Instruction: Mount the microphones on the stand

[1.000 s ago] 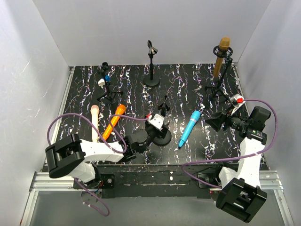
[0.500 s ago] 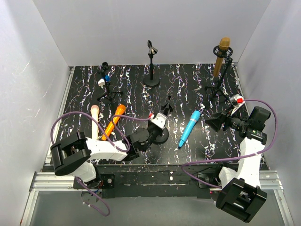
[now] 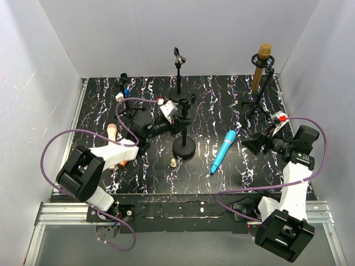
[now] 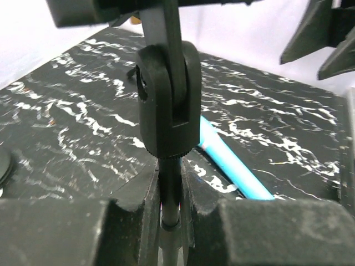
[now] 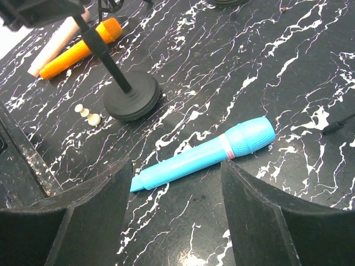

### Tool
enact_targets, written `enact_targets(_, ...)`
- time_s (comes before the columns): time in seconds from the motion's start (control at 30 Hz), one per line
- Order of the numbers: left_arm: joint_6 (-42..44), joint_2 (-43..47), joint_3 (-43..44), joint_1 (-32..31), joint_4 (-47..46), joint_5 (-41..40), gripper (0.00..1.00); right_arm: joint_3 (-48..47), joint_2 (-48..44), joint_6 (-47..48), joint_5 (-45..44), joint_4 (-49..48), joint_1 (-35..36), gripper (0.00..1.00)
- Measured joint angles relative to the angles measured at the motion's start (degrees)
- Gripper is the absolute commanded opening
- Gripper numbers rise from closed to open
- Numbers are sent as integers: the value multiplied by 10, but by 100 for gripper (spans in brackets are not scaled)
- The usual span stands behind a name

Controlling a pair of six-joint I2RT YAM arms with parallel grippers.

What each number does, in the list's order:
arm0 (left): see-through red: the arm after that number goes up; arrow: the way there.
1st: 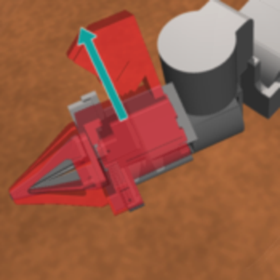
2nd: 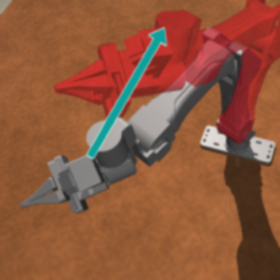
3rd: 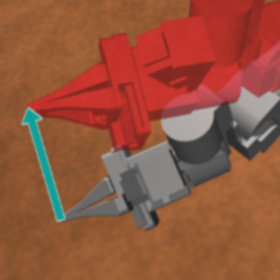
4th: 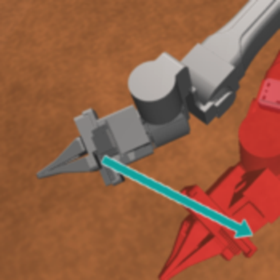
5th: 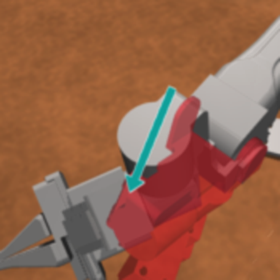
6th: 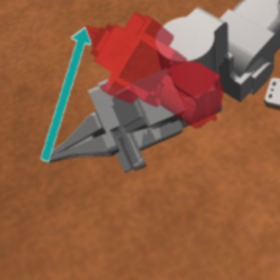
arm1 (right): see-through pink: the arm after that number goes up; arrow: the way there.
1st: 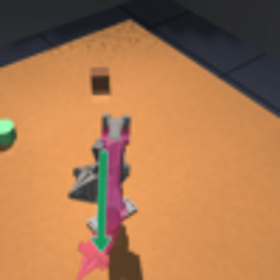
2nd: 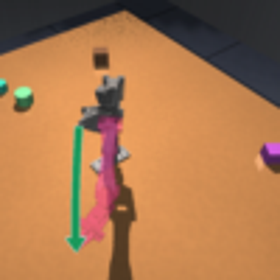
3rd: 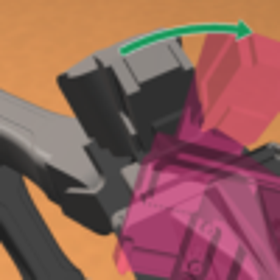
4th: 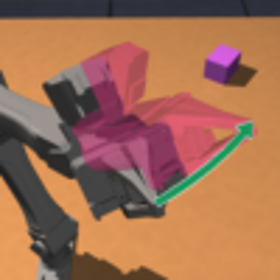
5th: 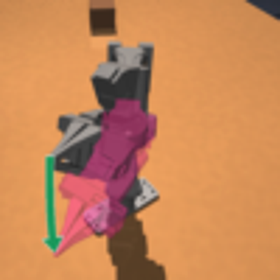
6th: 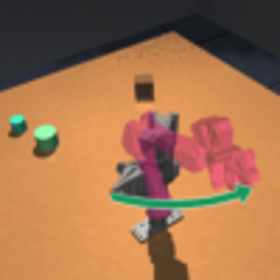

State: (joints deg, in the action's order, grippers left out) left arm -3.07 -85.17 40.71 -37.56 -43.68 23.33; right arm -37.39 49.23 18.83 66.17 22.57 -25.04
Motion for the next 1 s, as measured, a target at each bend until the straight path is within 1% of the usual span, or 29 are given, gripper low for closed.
enact_targets(0.1, -33, -54, 57, 45, -15, 130, 0, 0, 0, 2, 0, 0, 0, 72)
enact_targets(0.2, -52, -104, 92, 68, -33, 207, 0, 0, 0, 4, 0, 0, 0, 72)
enact_targets(0.33, -51, -151, 127, 72, -40, 258, 0, 0, 0, 7, 0, 0, 0, 72)
enact_targets(0.47, -35, -176, 154, 71, -39, 278, 0, 0, 0, 9, -2, 0, 0, 72)
enact_targets(0.53, -19, -177, 159, 70, -27, 282, 4, 0, 2, 9, -2, 0, 0, 72)
enact_targets(0.67, 9, -171, 159, 70, -10, 283, 25, 0, 9, 9, -3, 0, 0, 72)
enact_targets(0.83, 38, -160, 139, 70, 15, 271, 59, 0, 11, 12, -7, 2, 0, 72)
enact_targets(0.97, 45, -137, 111, 70, 35, 250, 83, 0, 11, 19, -13, 6, 0, 72)
enact_targets(1.0, 47, -127, 106, 70, 41, 242, 92, 0, 10, 21, -14, 7, 0, 71)
